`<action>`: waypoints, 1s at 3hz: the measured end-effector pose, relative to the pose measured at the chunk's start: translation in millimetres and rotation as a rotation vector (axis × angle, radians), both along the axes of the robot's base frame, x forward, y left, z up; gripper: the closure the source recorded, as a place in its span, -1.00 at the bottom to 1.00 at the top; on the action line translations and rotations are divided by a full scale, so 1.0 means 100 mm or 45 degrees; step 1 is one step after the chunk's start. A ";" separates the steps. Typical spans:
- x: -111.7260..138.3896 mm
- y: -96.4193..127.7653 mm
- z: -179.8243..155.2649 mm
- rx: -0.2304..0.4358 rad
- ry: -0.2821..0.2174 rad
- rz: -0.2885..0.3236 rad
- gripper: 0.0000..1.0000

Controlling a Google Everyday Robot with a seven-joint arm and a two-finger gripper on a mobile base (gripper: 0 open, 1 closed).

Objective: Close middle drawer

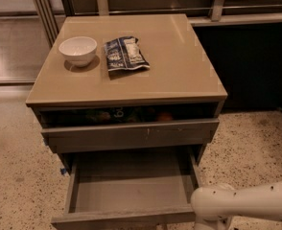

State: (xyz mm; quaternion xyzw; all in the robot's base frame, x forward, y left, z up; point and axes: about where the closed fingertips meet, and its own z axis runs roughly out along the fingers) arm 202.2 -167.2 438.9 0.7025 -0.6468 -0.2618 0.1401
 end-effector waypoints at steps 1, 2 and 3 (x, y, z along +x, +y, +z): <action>0.00 0.00 0.00 0.000 0.000 0.000 1.00; -0.03 0.07 -0.04 0.014 0.016 0.027 1.00; -0.12 0.26 -0.15 0.023 0.040 0.100 1.00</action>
Offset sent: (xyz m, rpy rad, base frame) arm -0.0040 0.0163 -0.0076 0.0244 0.0217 0.0461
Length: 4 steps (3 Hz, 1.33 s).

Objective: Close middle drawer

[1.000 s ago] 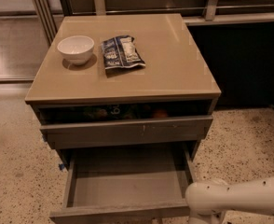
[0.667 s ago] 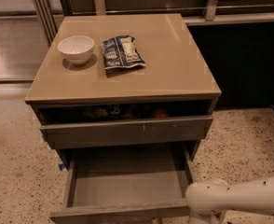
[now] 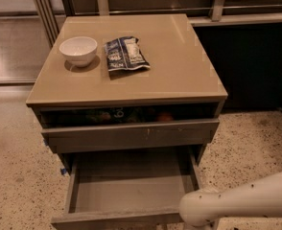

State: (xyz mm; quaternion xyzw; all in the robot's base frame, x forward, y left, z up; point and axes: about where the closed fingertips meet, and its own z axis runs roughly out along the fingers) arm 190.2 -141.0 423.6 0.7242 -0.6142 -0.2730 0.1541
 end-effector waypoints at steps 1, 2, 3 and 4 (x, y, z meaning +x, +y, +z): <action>-0.06 0.13 -0.07 0.001 0.014 0.051 1.00; -0.06 0.13 -0.07 0.001 0.023 0.049 1.00; -0.04 0.14 -0.07 0.000 0.043 0.045 1.00; -0.03 0.09 -0.07 -0.002 0.043 0.032 1.00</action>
Offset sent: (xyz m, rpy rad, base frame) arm -0.0054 0.0106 -0.0063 0.0011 0.0092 0.0335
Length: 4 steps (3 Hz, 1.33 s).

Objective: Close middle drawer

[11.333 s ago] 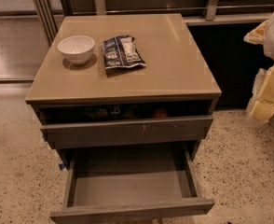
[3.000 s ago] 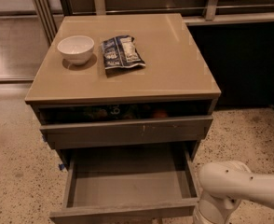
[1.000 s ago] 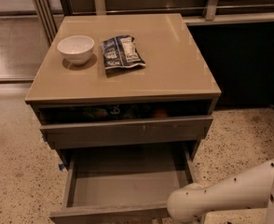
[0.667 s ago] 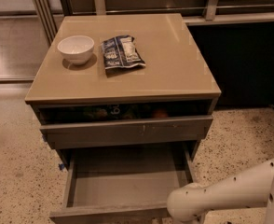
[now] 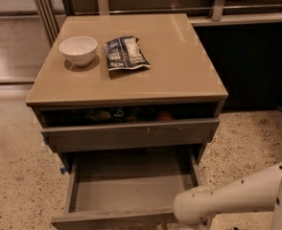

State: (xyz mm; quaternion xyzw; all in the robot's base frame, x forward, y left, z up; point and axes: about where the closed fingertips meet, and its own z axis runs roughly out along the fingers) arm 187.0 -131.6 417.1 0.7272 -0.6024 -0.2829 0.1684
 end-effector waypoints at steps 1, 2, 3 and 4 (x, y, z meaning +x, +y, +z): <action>0.01 -0.02 -0.01 -0.003 0.000 -0.009 1.00; 0.01 -0.02 -0.04 -0.002 0.000 -0.010 1.00; 0.01 -0.09 -0.05 -0.011 0.002 -0.037 1.00; 0.01 -0.10 -0.04 -0.011 0.004 -0.043 1.00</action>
Offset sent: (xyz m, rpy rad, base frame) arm 0.0033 -0.0813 0.0308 0.0145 -0.0650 -0.1571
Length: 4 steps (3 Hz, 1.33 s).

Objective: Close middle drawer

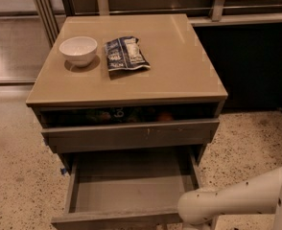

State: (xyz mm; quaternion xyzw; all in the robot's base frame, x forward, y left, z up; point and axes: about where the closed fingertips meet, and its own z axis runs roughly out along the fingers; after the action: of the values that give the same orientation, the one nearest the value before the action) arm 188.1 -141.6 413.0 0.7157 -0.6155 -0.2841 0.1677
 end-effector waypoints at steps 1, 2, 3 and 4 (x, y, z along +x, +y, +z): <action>0.00 -0.07 0.02 0.000 0.000 -0.022 1.00; 0.03 -0.10 -0.01 -0.003 -0.005 -0.042 1.00; 0.03 -0.10 -0.01 -0.003 -0.005 -0.042 1.00; -0.02 0.13 -0.06 0.019 0.002 0.011 1.00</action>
Offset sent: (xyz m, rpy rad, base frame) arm 0.0046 -0.0710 0.0206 0.0156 -0.0353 -0.1565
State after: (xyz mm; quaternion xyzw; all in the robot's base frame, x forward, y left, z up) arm 185.8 -128.9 407.2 0.7194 -0.6101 -0.2887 0.1642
